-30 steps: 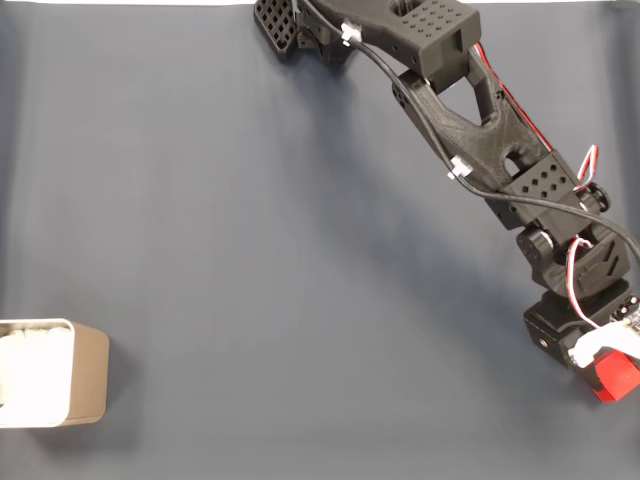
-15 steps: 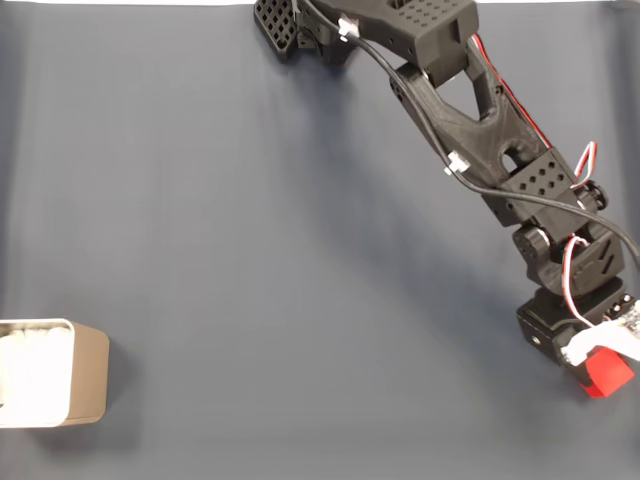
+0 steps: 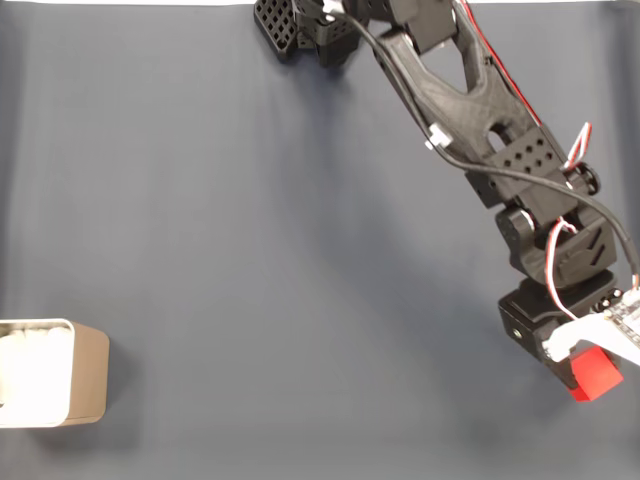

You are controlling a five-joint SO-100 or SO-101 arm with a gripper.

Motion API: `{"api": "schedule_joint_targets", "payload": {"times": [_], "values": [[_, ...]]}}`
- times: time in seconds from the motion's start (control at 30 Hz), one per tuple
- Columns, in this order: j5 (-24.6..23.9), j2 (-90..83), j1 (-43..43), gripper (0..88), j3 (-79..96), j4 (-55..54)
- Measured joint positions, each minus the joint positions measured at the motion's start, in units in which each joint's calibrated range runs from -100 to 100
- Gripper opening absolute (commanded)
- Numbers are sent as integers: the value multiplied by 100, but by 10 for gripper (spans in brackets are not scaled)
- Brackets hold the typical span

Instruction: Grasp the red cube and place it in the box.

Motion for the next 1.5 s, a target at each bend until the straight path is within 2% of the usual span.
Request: {"api": "schedule_joint_targets", "payload": {"times": [0.87, 1.5], "values": [[0, -2614, 1031, 22, 2288, 0], [10, -3170, 2396, 18, 2523, 88]]}}
